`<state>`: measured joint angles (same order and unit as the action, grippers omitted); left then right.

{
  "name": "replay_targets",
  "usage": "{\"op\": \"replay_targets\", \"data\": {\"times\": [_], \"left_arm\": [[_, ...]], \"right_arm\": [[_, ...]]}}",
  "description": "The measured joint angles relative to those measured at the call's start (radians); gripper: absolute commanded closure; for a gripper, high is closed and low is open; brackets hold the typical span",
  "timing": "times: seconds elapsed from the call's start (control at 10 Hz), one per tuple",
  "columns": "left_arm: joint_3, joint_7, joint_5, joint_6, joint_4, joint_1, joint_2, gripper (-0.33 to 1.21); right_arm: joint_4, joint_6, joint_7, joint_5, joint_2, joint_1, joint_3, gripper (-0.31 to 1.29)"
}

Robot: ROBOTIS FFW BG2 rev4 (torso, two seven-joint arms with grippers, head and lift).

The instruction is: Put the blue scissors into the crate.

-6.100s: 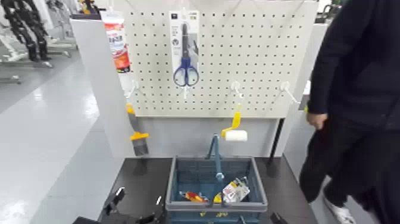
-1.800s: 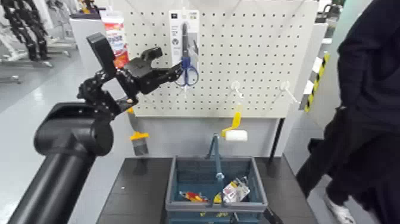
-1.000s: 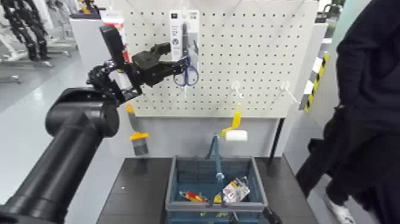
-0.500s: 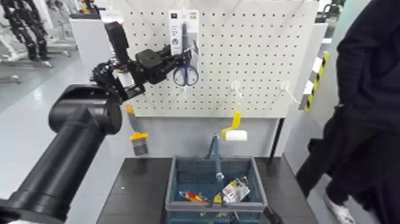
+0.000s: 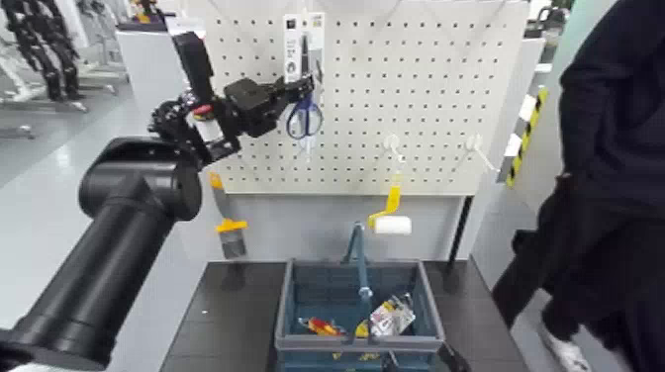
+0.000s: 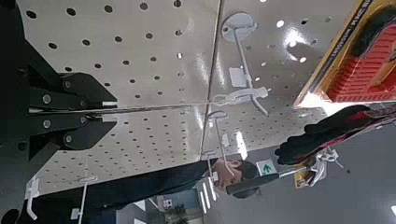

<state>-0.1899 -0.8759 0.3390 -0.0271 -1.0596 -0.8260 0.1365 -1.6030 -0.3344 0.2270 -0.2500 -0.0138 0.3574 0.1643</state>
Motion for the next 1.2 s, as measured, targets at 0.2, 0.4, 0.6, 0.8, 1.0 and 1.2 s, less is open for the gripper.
{"op": "replay_targets", "data": {"times": [0.2, 0.4, 0.6, 0.8, 1.0, 1.2], "left_arm": [[0.001, 0.000, 0.000, -0.001, -0.003, -0.001, 0.000, 1.18], [0.001, -0.007, 0.002, 0.007, -0.029, 0.004, 0.002, 1.18], [0.004, -0.012, 0.011, 0.037, -0.114, 0.035, 0.005, 1.18], [0.011, -0.014, 0.023, 0.072, -0.226, 0.075, 0.008, 1.18], [0.016, -0.014, 0.029, 0.092, -0.290, 0.100, 0.008, 1.18], [0.021, -0.014, 0.031, 0.106, -0.324, 0.120, 0.008, 1.18]], "right_arm": [[0.000, 0.000, 0.000, 0.000, 0.000, 0.000, 0.001, 0.15], [0.000, -0.001, 0.000, 0.000, 0.000, 0.000, 0.000, 0.15], [-0.001, -0.002, 0.000, 0.000, 0.000, 0.001, 0.000, 0.15], [-0.002, -0.002, 0.000, 0.001, 0.000, 0.002, 0.000, 0.15], [-0.002, -0.001, 0.000, 0.002, -0.001, 0.002, 0.000, 0.15], [-0.002, -0.001, 0.000, 0.002, -0.001, 0.002, 0.001, 0.15]]}}
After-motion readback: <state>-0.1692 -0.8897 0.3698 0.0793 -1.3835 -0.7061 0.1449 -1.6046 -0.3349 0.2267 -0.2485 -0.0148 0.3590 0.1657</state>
